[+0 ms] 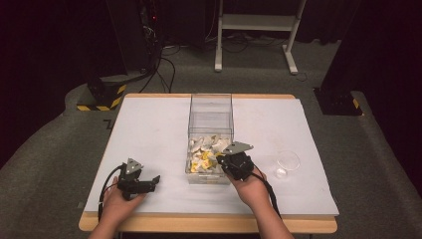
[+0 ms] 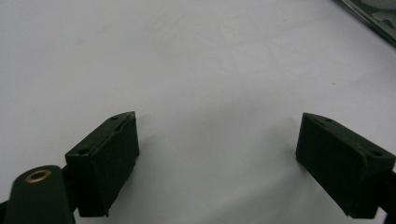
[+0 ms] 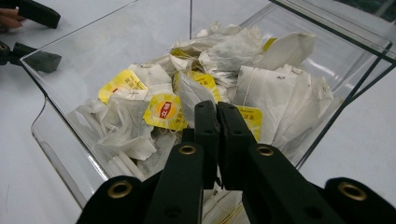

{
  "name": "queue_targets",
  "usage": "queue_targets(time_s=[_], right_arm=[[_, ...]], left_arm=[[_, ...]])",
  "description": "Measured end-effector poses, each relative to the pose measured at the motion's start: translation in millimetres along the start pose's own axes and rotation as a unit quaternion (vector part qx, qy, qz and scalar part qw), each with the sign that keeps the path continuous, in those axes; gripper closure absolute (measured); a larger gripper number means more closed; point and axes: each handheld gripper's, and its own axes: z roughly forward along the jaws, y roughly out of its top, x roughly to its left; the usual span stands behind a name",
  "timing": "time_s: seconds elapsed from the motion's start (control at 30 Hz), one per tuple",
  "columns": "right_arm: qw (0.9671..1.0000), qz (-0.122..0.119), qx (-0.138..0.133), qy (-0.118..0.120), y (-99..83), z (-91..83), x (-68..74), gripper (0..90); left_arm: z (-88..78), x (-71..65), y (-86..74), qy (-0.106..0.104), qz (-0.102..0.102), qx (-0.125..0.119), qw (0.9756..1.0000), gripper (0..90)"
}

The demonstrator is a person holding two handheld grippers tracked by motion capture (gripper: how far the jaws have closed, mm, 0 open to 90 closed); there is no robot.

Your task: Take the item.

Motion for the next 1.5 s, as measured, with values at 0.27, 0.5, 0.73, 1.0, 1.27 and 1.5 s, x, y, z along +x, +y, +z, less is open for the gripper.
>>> queue_targets(time_s=[0.27,0.5,0.73,1.0,1.27,1.5], right_arm=[[0.9996,0.009,-0.027,-0.002,-2.2,-5.6,-1.7,87.6],[0.9985,0.017,-0.052,-0.004,-3.7,-11.4,-1.2,87.7],[0.9972,0.016,-0.073,-0.006,-4.6,-17.4,0.0,87.7],[0.9945,0.023,-0.102,-0.009,-4.0,-27.3,0.5,87.7],[0.9919,0.023,-0.124,-0.013,-2.7,-36.2,1.3,87.7],[0.9893,0.021,-0.143,-0.018,-0.8,-44.1,3.1,87.9]], left_arm=[[0.0,0.0,0.0,0.0,0.0,0.0,1.0,13.6],[0.0,0.0,0.0,0.0,0.0,0.0,1.0,13.6],[0.0,0.0,0.0,0.0,0.0,0.0,1.0,13.6],[0.0,0.0,0.0,0.0,0.0,0.0,1.0,13.6],[0.0,0.0,0.0,0.0,0.0,0.0,1.0,13.6],[0.0,0.1,0.1,-0.001,0.0,0.0,1.0,13.6]])
